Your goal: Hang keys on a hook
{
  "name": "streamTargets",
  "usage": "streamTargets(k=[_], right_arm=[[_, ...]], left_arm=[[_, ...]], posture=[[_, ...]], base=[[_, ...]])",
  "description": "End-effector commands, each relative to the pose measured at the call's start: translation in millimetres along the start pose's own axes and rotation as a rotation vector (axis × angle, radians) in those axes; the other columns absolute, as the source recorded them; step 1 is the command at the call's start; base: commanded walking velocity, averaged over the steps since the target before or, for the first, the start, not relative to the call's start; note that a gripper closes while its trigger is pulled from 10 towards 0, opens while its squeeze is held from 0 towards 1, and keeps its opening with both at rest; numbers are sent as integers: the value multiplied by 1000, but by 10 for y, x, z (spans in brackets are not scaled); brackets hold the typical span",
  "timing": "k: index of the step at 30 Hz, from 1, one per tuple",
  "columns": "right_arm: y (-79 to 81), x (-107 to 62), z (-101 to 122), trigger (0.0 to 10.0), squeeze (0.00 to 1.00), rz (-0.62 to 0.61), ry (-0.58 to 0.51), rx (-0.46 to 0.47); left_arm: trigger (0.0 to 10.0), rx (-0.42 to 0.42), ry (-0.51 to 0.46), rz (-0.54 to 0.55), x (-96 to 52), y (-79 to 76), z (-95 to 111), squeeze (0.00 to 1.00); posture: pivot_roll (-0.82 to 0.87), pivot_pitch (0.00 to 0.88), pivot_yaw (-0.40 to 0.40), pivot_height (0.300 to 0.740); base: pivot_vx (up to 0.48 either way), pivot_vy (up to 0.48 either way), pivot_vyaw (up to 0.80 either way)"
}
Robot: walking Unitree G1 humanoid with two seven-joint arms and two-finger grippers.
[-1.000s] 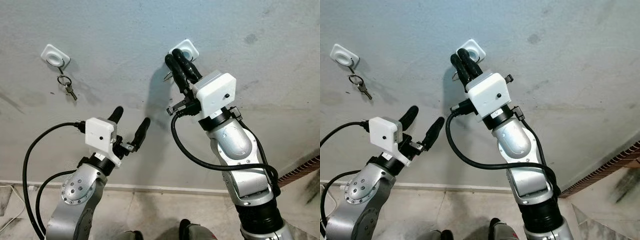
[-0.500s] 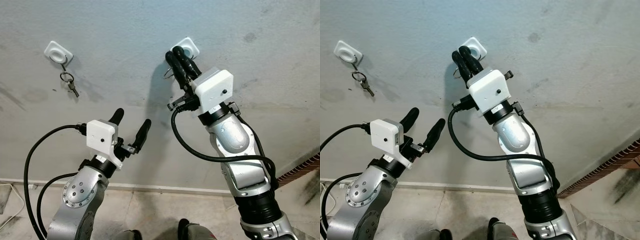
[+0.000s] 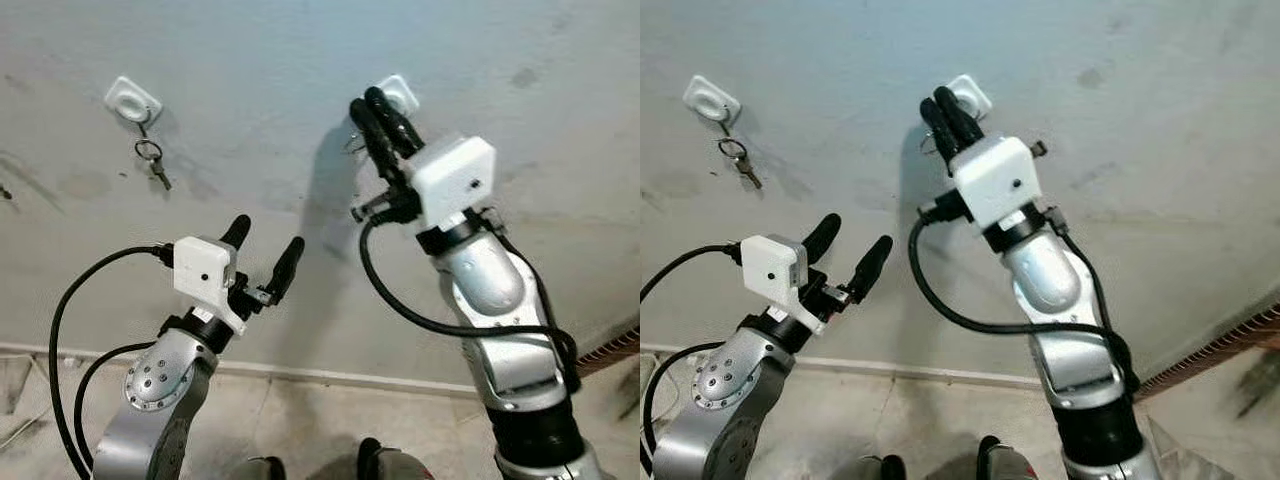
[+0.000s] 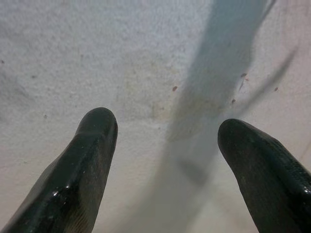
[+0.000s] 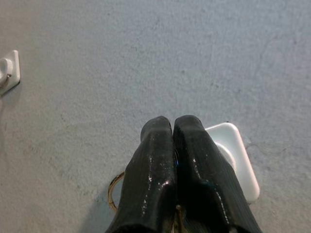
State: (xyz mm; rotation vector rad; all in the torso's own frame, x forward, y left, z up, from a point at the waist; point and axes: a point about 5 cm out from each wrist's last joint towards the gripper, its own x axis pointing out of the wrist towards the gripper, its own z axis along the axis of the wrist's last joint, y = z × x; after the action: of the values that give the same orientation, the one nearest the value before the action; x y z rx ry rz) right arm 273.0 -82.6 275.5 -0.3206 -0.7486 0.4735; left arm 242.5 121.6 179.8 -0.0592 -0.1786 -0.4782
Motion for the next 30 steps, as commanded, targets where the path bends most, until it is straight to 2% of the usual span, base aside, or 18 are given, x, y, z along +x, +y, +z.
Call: streamTargets(k=[1, 6, 18, 30], right_arm=[[-180, -36, 90, 10000, 0, -80, -17, -42], [-211, -62, 164, 10000, 0, -78, -12, -67], [-195, 22, 319, 10000, 0, -78, -51, -76], [-196, -100, 255, 10000, 0, -73, 10, -65]], left_arm=[[10000, 12, -14, -2, -28, 24, 73, 0], [10000, 21, 17, 13, -59, 88, -3, 0], [10000, -1, 17, -8, 21, 18, -27, 0], [10000, -2, 19, -10, 40, 11, -37, 0]], posture=[[-13, 188, 37, 740], [-26, 190, 41, 740], [-48, 185, 49, 740], [-55, 183, 54, 740]], base=[[0, 0, 0], [0, 0, 0], [0, 0, 0], [0, 0, 0]])
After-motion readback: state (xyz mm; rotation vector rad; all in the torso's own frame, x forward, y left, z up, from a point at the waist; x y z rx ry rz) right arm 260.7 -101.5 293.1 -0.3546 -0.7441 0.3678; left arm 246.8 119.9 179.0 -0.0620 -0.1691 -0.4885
